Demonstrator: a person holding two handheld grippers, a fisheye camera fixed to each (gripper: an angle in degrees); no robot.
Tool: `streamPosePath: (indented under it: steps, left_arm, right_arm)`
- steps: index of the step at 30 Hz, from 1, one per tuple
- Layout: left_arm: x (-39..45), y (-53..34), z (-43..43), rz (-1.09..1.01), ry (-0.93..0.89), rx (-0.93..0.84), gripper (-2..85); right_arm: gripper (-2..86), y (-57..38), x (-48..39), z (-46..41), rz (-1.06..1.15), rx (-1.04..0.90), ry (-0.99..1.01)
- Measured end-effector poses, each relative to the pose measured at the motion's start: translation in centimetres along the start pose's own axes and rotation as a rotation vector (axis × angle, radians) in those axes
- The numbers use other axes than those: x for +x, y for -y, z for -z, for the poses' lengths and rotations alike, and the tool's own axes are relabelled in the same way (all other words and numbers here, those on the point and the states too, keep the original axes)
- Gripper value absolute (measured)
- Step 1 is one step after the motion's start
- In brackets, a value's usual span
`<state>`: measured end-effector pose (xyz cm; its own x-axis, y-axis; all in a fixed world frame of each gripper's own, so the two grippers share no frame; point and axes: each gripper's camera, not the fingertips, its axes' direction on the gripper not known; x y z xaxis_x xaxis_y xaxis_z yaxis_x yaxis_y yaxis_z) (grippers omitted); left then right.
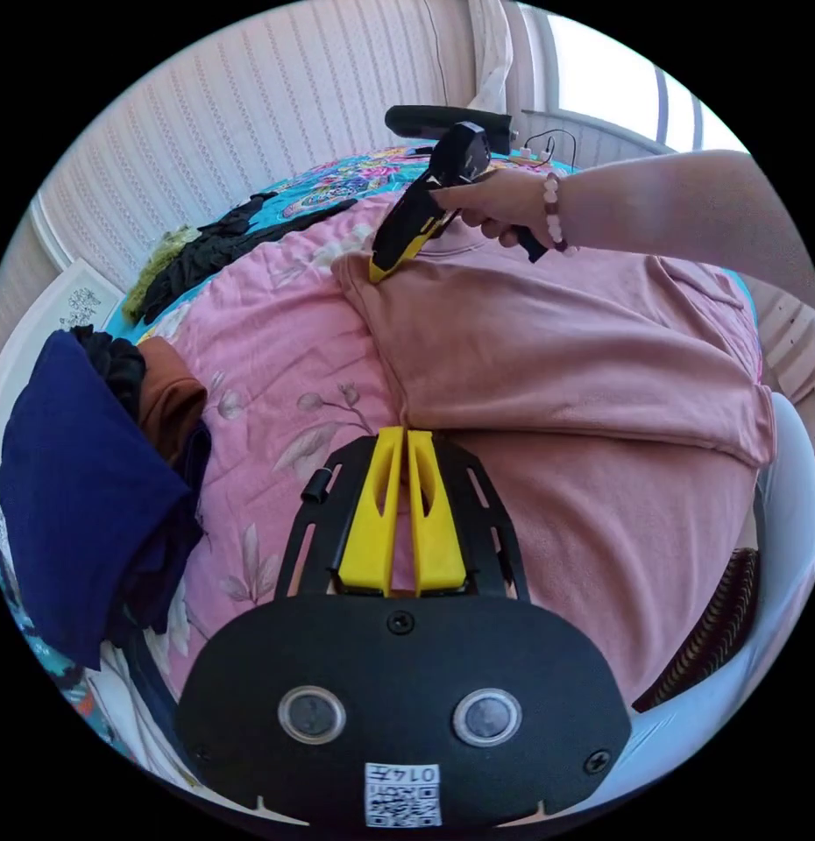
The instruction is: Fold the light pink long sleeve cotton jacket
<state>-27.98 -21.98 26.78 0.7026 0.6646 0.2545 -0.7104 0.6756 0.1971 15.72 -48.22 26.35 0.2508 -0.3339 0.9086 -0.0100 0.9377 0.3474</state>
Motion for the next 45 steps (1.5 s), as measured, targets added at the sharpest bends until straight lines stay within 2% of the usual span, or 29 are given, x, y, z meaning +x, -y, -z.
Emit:
streamPosePath:
  steps: [3,5,9,12,14,15,17,20,24,27,29,34,39,45]
  left_arm:
    - [-0.9,0.2,0.6,0.101,-0.096,0.025,-1.0]
    - [-0.9,-0.1,3.3,0.183,-0.142,0.068,-0.9]
    - [2.7,-1.5,9.3,0.063,-0.203,0.205,-1.0]
    - [5.8,-1.9,11.7,-0.004,-0.190,0.218,-1.0]
    - [8.3,-0.8,12.2,-0.071,-0.177,0.207,-1.0]
    - [8.9,-0.3,12.2,-0.087,-0.178,0.203,-1.0]
    - [11.6,2.3,12.4,-0.113,-0.268,0.223,-0.9]
    - [16.1,6.3,12.5,-0.165,-0.383,0.213,-0.6]
    - [22.3,10.3,13.0,-0.272,-0.304,0.255,1.5]
    - [27.2,14.1,12.7,-0.397,-0.226,0.245,4.7]
    - [31.2,17.3,12.9,-0.490,-0.143,0.308,4.3]
    - [38.6,24.4,12.0,-0.560,-0.190,0.423,5.9]
    - [46.5,31.6,8.3,-0.643,-0.280,0.342,6.8]
    - [55.7,37.6,2.2,-0.837,-0.179,0.228,7.5]
  right_arm:
    - [2.6,-2.7,1.2,7.0,0.012,0.095,0.085]
    - [1.4,-8.7,2.2,14.8,0.017,0.254,0.137]
    - [0.6,-22.9,4.5,25.7,0.008,0.380,0.069]
    - [1.5,-38.2,7.4,34.7,-0.144,0.528,-0.080]
    - [4.7,-51.1,9.5,41.5,-0.373,0.735,-0.249]
    - [6.1,-54.0,9.9,43.0,-0.436,0.786,-0.294]
    - [12.4,-63.8,11.3,47.6,-0.688,0.968,-0.450]
    - [16.4,-71.0,12.4,51.7,-0.845,1.118,-0.592]
    - [16.8,-74.2,14.5,56.1,-0.908,1.146,-0.630]
    - [13.7,-76.5,15.2,58.0,-0.940,1.231,-0.607]
    - [13.1,-77.3,16.1,60.3,-0.954,1.225,-0.600]
    - [11.2,-78.0,16.7,64.2,-0.976,1.200,-0.580]
    - [5.3,-77.9,16.1,67.2,-1.011,1.167,-0.588]
    - [3.9,-79.1,14.7,69.8,-0.955,1.218,-0.511]
